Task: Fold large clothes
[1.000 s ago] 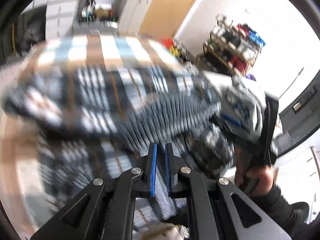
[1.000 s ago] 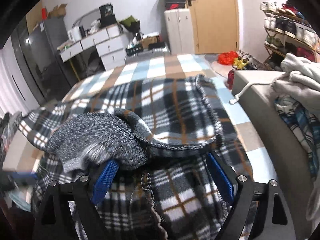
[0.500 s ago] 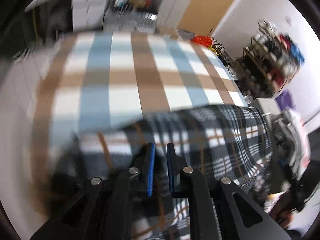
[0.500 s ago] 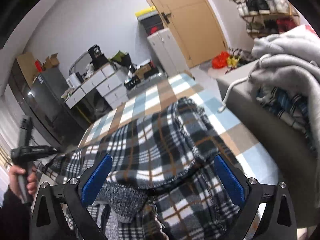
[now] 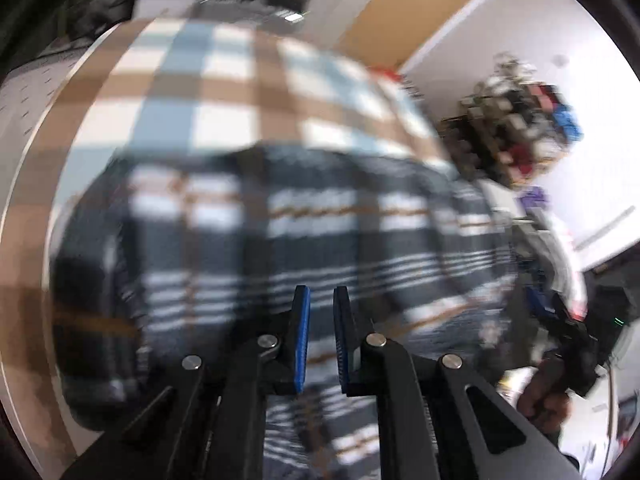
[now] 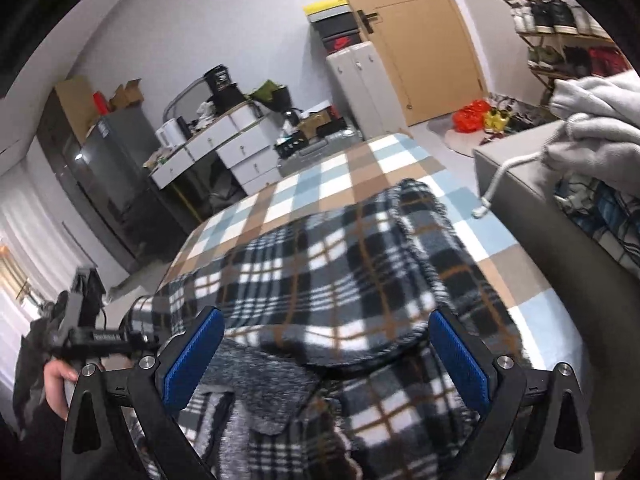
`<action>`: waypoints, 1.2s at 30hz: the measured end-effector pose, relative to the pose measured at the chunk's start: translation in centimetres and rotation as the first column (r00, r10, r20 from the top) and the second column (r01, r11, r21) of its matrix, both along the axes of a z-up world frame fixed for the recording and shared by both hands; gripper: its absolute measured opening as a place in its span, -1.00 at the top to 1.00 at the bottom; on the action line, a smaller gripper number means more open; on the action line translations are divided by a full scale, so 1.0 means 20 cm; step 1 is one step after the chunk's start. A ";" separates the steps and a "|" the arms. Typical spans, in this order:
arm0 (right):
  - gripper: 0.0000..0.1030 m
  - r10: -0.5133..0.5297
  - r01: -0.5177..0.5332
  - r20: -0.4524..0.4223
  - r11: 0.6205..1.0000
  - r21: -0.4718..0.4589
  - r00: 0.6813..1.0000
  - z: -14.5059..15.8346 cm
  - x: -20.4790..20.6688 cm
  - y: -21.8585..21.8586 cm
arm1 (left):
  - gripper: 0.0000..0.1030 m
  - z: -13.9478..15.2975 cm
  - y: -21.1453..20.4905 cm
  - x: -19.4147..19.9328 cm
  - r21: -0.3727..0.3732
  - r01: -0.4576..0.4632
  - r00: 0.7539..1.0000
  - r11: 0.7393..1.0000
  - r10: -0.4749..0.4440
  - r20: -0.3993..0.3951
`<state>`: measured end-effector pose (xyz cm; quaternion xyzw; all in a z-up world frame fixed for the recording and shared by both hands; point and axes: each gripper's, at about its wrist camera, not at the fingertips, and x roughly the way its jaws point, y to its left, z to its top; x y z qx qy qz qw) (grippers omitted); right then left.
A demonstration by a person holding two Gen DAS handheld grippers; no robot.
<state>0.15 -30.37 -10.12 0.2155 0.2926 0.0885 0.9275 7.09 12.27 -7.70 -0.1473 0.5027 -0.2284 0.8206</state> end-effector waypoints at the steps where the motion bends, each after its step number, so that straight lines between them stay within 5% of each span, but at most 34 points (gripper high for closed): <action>1: -1.00 0.007 -0.007 0.007 1.000 0.009 1.000 0.04 0.02 0.01 | 0.86 0.05 -0.01 0.00 -0.019 0.012 1.000 1.000 -0.011 0.020; 6: -1.00 0.099 -0.104 -0.073 0.992 -0.072 0.992 0.26 0.33 0.17 | 0.74 0.17 0.13 0.08 -0.226 -0.053 0.993 0.973 0.075 0.086; 7: -1.00 0.119 -0.131 -0.108 0.985 -0.111 0.987 0.30 0.43 0.22 | 0.50 0.14 0.15 0.12 -0.235 -0.083 0.992 0.968 0.102 0.072; 10: -1.00 0.125 -0.190 -0.276 0.956 -0.225 0.953 0.28 0.74 0.33 | 0.39 0.00 0.21 0.22 -0.243 -0.117 0.992 0.963 0.122 0.009; 14: -1.00 0.052 -0.239 -0.532 0.927 -0.288 0.845 0.02 1.06 0.33 | 0.39 -0.17 0.23 0.30 -0.277 -0.164 0.980 0.947 0.125 -0.155; 17: -1.00 0.044 -0.290 -0.656 0.918 -0.271 0.753 -0.21 1.15 0.27 | 0.39 -0.21 0.23 0.31 -0.253 -0.154 0.980 0.955 0.115 -0.164; 21: -1.00 0.072 -0.298 -0.662 0.925 -0.236 0.746 -0.31 1.14 0.21 | 0.39 -0.25 0.26 0.30 -0.297 -0.163 0.974 0.941 0.104 -0.203; 23: -1.00 0.052 -0.302 -0.645 0.910 -0.284 0.763 -0.33 1.12 0.23 | 0.39 -0.27 0.28 0.32 -0.320 -0.170 0.969 0.932 0.099 -0.225; 27: -1.00 -0.014 -0.298 -0.677 0.891 -0.342 0.736 -0.26 1.11 0.29 | 0.39 -0.24 0.28 0.32 -0.303 -0.173 0.966 0.937 0.102 -0.238; 30: -1.00 0.097 -0.314 -0.617 0.915 -0.255 0.781 -0.11 1.07 0.35 | 0.38 -0.22 0.21 0.28 -0.270 -0.114 0.971 0.956 0.050 -0.232; 31: -1.00 0.110 -0.333 -0.620 0.908 -0.255 0.777 -0.11 1.06 0.38 | 0.33 -0.24 0.20 0.29 -0.285 -0.102 0.970 0.953 0.032 -0.243; 34: -1.00 0.076 -0.440 -0.722 0.834 -0.332 0.688 -0.29 1.06 0.48 | 0.32 -0.31 0.17 0.31 -0.271 -0.111 0.964 0.956 0.037 -0.263; 36: -1.00 0.076 -0.437 -0.720 0.836 -0.331 0.689 -0.35 1.06 0.47 | 0.32 -0.32 0.18 0.34 -0.283 -0.122 0.961 0.951 0.042 -0.272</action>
